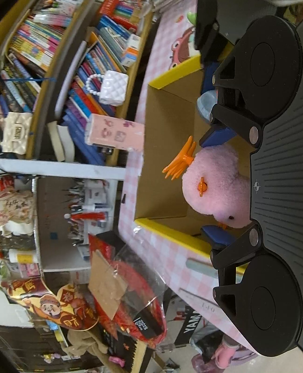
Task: Organize objects
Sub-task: 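Carry pig and car into the yellow box and open both grippers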
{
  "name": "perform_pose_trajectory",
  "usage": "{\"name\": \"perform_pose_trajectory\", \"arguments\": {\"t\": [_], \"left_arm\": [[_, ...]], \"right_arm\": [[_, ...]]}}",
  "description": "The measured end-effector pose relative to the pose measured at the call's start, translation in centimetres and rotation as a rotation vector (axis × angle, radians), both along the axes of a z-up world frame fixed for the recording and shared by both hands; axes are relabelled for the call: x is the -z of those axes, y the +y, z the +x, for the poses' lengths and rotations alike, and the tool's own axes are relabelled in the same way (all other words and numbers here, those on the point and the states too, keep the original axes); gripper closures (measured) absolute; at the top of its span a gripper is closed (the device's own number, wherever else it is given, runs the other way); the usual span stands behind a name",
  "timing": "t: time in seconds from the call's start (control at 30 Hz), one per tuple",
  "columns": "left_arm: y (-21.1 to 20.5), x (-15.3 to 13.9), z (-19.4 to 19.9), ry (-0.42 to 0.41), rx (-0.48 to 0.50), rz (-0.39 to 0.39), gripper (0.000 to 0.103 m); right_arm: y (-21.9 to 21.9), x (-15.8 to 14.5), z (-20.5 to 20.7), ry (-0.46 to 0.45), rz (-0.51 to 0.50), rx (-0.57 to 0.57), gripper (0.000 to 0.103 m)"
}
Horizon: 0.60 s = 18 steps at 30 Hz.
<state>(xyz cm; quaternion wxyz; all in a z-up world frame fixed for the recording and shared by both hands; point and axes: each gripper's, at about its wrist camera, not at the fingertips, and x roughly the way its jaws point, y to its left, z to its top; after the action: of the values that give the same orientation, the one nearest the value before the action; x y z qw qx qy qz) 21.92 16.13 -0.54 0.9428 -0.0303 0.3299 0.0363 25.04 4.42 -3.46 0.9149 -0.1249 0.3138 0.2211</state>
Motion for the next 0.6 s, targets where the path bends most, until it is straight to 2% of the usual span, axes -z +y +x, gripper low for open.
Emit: {"name": "perform_pose_trajectory", "arguments": {"t": [0.13,0.43,0.5,0.53,0.6], "left_arm": [[-0.4,0.6,0.9,0.019,0.006,0.005,0.029],[-0.6,0.9,1.8,0.028,0.009,0.027,0.028],[-0.6,0.5,1.6,0.01,0.017,0.031,0.025],[-0.6,0.2,1.3,0.0,0.024,0.029,0.021],[-0.5,-0.5,0.8,-0.025,0.031,0.023,0.021]], "right_arm": [[-0.1,0.2,0.9,-0.002,-0.03,-0.06,0.065],[-0.1,0.4,1.8,0.005,-0.067,-0.06,0.065],[-0.1,0.2,1.6,-0.005,-0.06,-0.056,0.054],[-0.2,0.1,1.4,-0.016,-0.052,-0.052,0.046],[-0.3,-0.3,1.2,-0.029,-0.041,-0.046,0.043]]}}
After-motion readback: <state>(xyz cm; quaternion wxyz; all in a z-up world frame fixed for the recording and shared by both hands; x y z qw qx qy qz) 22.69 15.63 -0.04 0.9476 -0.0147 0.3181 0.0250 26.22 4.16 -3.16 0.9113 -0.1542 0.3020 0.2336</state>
